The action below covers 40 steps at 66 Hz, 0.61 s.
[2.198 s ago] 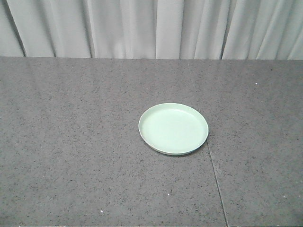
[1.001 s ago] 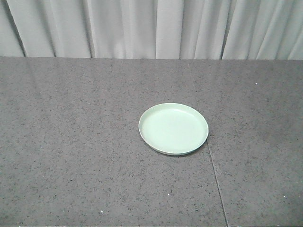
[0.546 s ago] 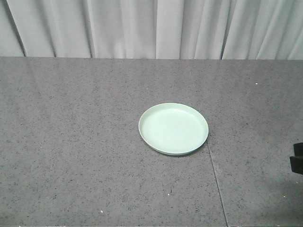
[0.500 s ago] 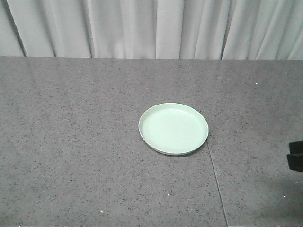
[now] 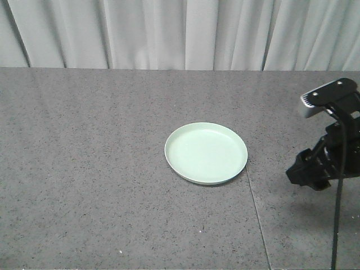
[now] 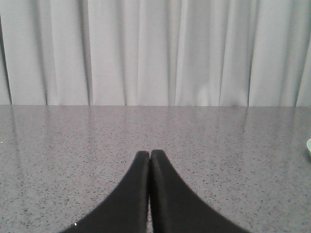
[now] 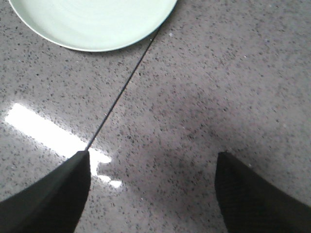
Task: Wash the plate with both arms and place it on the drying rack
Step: 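Move the right gripper to the rim of the pale green plate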
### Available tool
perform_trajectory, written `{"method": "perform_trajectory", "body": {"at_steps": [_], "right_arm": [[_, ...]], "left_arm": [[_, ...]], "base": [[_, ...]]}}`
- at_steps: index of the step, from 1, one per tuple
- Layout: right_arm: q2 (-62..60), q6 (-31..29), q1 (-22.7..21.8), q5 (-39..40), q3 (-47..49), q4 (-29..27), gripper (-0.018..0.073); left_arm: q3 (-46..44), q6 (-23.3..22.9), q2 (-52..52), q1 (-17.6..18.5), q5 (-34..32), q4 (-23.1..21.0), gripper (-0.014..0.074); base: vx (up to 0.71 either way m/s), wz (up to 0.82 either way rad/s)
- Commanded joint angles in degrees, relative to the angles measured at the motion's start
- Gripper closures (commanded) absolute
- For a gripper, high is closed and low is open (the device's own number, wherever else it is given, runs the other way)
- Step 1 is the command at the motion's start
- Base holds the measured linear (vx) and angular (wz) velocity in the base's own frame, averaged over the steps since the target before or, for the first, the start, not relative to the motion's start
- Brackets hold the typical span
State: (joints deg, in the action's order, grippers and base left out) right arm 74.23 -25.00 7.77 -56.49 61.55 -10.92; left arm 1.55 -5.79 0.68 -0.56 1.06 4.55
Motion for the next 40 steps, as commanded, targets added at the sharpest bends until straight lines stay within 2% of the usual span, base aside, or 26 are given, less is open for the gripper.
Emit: {"method": "perform_trajectory", "body": {"at_steps": [1, 10, 19, 40], "right_arm": [[2.15, 2.12, 1.57, 2.7, 4.3, -0.12, 0.0056], [7.76, 9.01, 2.46, 2.77, 8.62, -0.38, 0.0077], [12.7, 13.06, 2.46, 2.53, 12.1, -0.57, 0.0119], [21.71, 13.83, 2.46, 4.02, 18.11, -5.83, 0.0213]], "left_arm": [[-1.83, -0.11, 0.8, 0.33, -4.21, -0.04, 0.0603], [-1.83, -0.11, 0.8, 0.33, -4.21, -0.04, 0.0603], [-1.83, -0.11, 0.8, 0.33, -4.21, -0.04, 0.0603], [-1.83, -0.11, 0.8, 0.33, -4.21, -0.04, 0.0603]], "base": [[0.0, 0.0], [0.0, 0.0], [0.0, 0.0], [0.0, 0.0]]}}
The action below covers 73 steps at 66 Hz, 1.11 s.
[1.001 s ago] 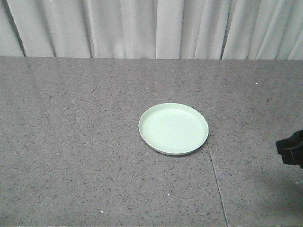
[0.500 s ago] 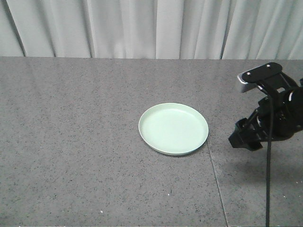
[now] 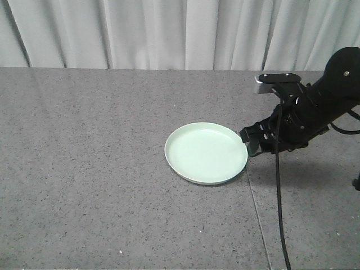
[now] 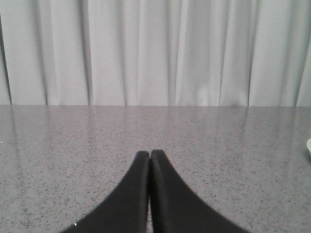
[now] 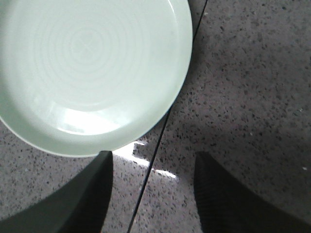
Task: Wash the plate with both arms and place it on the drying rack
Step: 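Move the right gripper to the rim of the pale green plate, then close the right gripper on the plate rim and lift it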
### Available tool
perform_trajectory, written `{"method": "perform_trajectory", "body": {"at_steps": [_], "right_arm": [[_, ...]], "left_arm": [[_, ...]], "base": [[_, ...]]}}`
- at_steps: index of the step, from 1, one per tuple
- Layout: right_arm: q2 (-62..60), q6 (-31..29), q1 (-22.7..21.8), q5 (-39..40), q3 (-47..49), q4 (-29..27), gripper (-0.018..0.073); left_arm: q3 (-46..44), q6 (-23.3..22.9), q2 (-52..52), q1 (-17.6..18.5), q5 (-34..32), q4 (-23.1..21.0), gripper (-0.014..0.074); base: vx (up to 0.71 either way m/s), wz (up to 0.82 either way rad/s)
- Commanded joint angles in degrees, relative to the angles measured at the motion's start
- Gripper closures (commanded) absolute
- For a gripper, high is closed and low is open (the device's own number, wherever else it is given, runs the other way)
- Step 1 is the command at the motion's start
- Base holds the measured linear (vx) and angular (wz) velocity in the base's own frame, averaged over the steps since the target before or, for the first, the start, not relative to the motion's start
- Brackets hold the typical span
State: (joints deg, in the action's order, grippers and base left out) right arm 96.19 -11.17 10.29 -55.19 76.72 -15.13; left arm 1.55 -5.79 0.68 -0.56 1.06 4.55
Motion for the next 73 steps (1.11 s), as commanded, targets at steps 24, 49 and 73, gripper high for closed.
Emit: {"method": "perform_trajectory", "body": {"at_steps": [24, 49, 73], "right_arm": [[6.06, 0.42, -0.07, 10.31, 4.19, -3.0, 0.0214], [9.74, 0.01, -0.07, 14.08, 4.19, -5.84, 0.0232], [11.22, -0.46, -0.07, 14.86, 4.19, -6.49, 0.0379]], "left_arm": [[-1.83, -0.11, 0.8, 0.33, -4.21, -0.04, 0.0603], [-1.83, -0.11, 0.8, 0.33, -4.21, -0.04, 0.0603], [-1.83, -0.11, 0.8, 0.33, -4.21, -0.04, 0.0603]], "base": [[0.0, 0.0], [0.0, 0.0], [0.0, 0.0]]}}
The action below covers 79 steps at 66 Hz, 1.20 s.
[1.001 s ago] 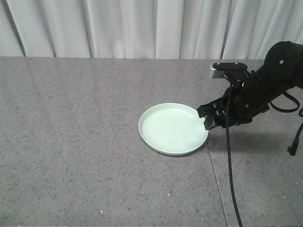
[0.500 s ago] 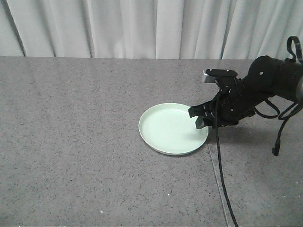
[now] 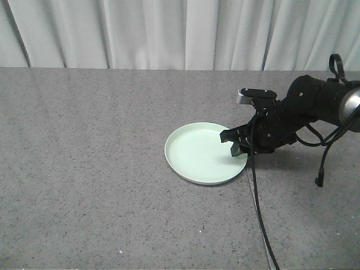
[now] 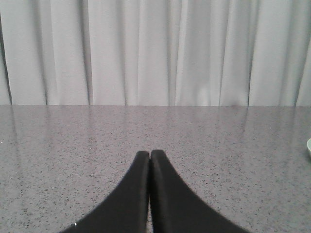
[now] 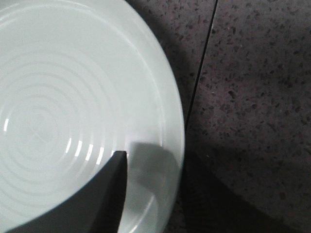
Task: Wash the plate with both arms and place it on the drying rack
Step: 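Close the right gripper on the plate rim and lift it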
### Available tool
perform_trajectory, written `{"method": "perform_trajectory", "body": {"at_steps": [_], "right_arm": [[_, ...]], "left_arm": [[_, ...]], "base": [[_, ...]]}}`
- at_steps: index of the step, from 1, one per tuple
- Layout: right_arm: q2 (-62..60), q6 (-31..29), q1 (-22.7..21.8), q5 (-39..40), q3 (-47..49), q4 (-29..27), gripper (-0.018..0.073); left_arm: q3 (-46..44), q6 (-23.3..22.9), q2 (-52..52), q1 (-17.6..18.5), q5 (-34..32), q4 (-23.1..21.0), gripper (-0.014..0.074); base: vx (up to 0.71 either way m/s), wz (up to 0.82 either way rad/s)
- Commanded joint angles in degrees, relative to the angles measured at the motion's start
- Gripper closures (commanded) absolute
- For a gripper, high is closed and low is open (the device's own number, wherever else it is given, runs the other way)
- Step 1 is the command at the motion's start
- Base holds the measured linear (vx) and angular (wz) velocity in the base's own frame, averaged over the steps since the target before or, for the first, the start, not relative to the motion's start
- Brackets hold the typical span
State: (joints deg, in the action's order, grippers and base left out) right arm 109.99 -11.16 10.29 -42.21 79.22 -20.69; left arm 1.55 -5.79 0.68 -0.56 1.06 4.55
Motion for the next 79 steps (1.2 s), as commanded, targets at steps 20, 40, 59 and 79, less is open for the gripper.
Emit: {"method": "perform_trajectory", "body": {"at_steps": [20, 40, 59, 79], "right_arm": [[-2.57, -0.41, -0.07, 1.92, 1.7, -0.98, 0.057], [-7.02, 0.25, -0.07, 0.8, 1.7, -1.56, 0.0568], [-14.32, 0.14, -0.07, -8.18, 1.7, -9.77, 0.0568], [-23.05, -2.49, 4.63, -11.02, -4.49, -11.23, 0.0568]], "left_arm": [[-1.83, -0.11, 0.8, 0.33, -4.21, -0.04, 0.0603], [-1.83, -0.11, 0.8, 0.33, -4.21, -0.04, 0.0603], [-1.83, -0.11, 0.8, 0.33, -4.21, -0.04, 0.0603], [-1.83, -0.11, 0.8, 0.33, -4.21, -0.04, 0.0603]], "base": [[0.0, 0.0], [0.0, 0.0], [0.0, 0.0], [0.0, 0.0]]}}
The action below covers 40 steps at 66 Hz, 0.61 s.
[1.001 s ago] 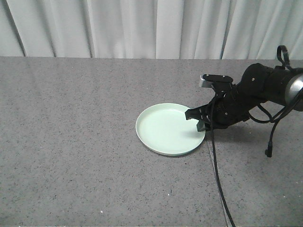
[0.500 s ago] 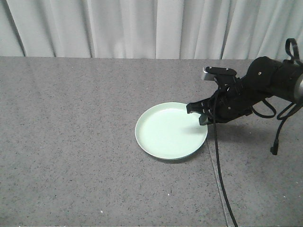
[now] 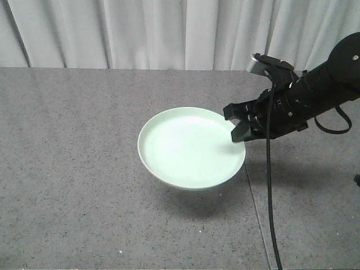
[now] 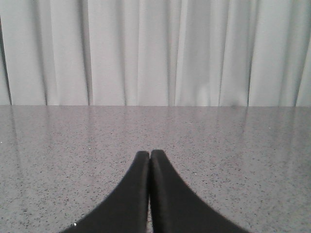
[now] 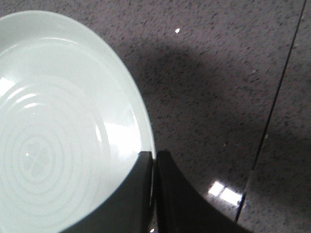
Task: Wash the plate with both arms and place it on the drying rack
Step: 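Close the right gripper on the plate rim and lift it, then hold the plate in the right gripper while driving away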
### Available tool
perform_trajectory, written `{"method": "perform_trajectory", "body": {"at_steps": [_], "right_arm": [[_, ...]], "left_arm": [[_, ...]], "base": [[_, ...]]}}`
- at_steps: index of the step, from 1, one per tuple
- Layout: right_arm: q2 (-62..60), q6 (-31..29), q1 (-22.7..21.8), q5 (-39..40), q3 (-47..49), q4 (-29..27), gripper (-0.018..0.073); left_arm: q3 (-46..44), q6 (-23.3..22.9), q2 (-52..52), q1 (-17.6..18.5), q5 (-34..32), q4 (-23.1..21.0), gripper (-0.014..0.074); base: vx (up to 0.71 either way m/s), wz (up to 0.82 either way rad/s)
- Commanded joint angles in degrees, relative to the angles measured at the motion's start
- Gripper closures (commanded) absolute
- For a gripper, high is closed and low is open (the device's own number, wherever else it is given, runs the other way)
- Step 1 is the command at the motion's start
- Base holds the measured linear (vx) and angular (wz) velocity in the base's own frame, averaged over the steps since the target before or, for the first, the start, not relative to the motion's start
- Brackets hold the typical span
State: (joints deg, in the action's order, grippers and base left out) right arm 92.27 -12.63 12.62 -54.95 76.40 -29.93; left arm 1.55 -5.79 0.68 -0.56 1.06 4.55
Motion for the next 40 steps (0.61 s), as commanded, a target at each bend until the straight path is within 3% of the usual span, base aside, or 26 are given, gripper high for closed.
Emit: {"method": "perform_trajectory", "body": {"at_steps": [1, 13, 40], "right_arm": [[-6.22, -1.02, 2.97, 2.22, -2.75, -1.98, 0.0568], [-13.84, -0.94, 6.73, 2.96, -10.88, -2.2, 0.0568], [-26.92, -1.0, 7.26, -0.19, -16.8, -2.18, 0.0568]], "left_arm": [[-1.83, -0.11, 0.8, 0.33, -4.21, -0.04, 0.0603], [-1.83, -0.11, 0.8, 0.33, -4.21, -0.04, 0.0603], [-1.83, -0.11, 0.8, 0.33, -4.21, -0.04, 0.0603]], "base": [[0.0, 0.0], [0.0, 0.0], [0.0, 0.0]]}}
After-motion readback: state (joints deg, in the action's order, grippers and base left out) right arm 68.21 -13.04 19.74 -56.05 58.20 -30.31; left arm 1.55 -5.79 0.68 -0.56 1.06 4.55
